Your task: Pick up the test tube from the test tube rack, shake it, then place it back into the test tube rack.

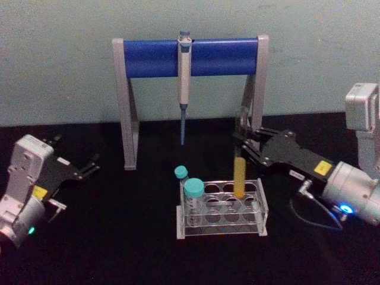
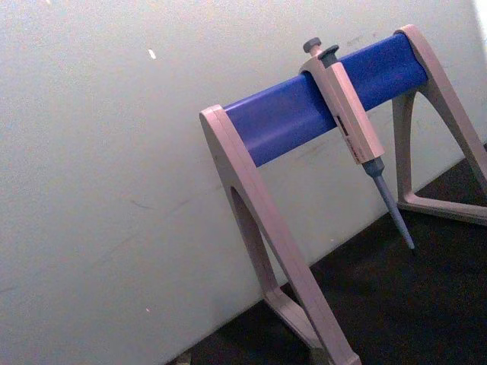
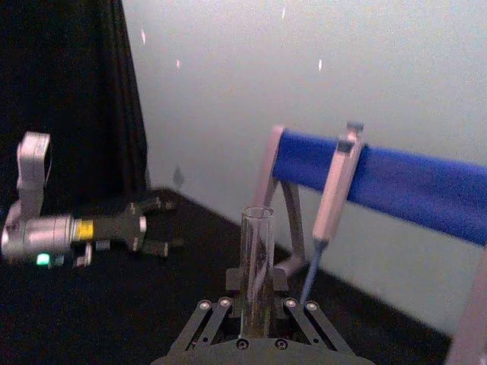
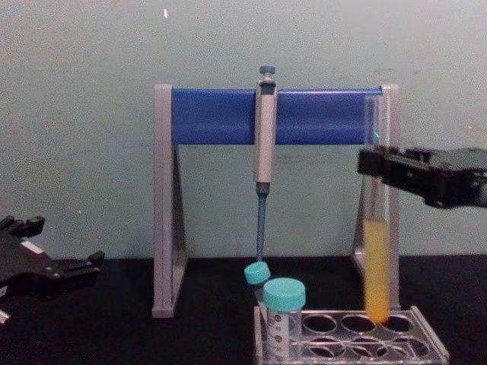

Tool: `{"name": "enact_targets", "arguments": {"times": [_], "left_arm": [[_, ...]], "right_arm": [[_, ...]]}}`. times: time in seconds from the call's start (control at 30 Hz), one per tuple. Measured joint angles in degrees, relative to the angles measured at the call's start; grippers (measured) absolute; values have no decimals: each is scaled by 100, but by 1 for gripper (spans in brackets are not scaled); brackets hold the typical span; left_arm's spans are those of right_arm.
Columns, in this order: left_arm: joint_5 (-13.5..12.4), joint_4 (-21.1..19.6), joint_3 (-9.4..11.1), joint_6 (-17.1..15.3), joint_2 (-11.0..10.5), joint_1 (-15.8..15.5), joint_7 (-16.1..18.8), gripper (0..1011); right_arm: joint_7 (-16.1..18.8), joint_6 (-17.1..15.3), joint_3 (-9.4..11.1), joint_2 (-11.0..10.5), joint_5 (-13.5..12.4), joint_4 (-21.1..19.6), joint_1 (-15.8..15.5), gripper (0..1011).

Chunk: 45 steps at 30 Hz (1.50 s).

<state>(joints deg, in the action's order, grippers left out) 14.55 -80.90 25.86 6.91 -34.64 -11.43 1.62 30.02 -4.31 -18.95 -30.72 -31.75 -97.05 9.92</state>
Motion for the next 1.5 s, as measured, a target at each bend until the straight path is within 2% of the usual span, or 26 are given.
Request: {"name": "enact_targets", "arguments": {"times": [0.13, 0.3, 0.4, 0.57, 0.77, 0.87, 0.93, 1.07, 1.17, 1.3, 1.43, 1.5], "left_arm": [[0, 0, 0, 0, 0, 0, 0, 1001], [0, 0, 0, 0, 0, 0, 0, 1001], [0, 0, 0, 0, 0, 0, 0, 1001], [0, 0, 0, 0, 0, 0, 0, 1001], [0, 0, 0, 0, 0, 0, 0, 1001], [0, 0, 0, 0, 0, 0, 0, 1001], [0, 0, 0, 0, 0, 0, 0, 1001], [0, 0, 0, 0, 0, 0, 0, 1001], [0, 0, 0, 0, 0, 0, 0, 1001], [0, 0, 0, 0, 0, 0, 0, 1001], [0, 0, 0, 0, 0, 0, 0, 1001], [0, 0, 0, 0, 0, 0, 0, 1001]], "right_arm": [[-190, -132, 54, -283, 89, -174, -101, 229], [-584, -66, 200, -379, 324, -261, -214, 228], [-900, 85, 278, -295, 614, -274, -257, 229], [-1156, 280, 284, -108, 965, -202, -222, 229], [-1157, 488, 230, 191, 1090, 20, -65, 229], [-1017, 568, 207, 361, 1022, 159, 27, 229], [-827, 621, 183, 504, 888, 280, 97, 228], [-610, 656, 133, 596, 727, 378, 148, 229], [-275, 679, 67, 632, 445, 442, 196, 229], [22, 643, 19, 558, 161, 442, 219, 229], [303, 463, -25, 333, -94, 334, 216, 229], [347, 401, -30, 230, -132, 265, 191, 229]]}}
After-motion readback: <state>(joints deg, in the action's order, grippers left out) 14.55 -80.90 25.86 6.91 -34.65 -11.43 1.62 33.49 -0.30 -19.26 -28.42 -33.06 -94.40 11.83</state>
